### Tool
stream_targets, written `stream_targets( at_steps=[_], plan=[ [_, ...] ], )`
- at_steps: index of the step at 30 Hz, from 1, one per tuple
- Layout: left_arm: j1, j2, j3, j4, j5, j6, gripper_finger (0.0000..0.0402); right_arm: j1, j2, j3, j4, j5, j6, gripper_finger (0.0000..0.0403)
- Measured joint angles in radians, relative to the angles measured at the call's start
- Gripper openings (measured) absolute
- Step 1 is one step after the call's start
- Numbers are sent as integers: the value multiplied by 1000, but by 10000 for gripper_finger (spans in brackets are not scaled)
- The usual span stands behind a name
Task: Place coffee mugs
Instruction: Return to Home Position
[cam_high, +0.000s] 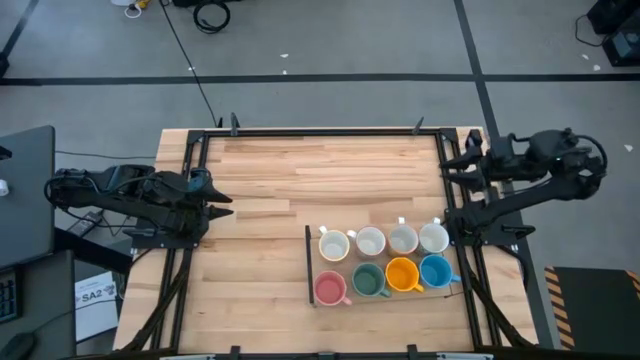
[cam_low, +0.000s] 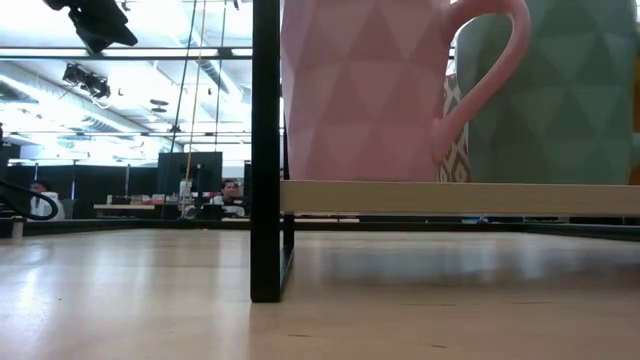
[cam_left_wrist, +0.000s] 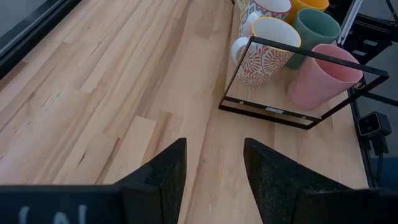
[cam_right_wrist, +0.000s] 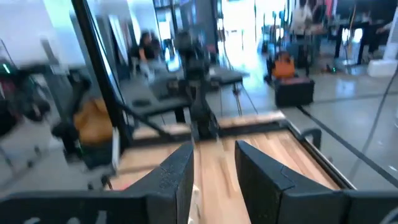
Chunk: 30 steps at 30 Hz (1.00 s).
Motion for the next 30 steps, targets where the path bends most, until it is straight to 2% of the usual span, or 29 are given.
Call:
stream_targets(
  at_steps=[10, 20, 30],
  plan=[
    [0, 0, 0, 0, 0, 0, 167, 0, -262, -213, 129, -25, 27, 123],
    [0, 0, 0, 5, 0, 0, 167, 0, -453, -421, 180, -21, 113, 123],
    [0, 0, 0, 38, 0, 1, 167, 0, -469, -581, 343, 39, 99, 123]
  ],
)
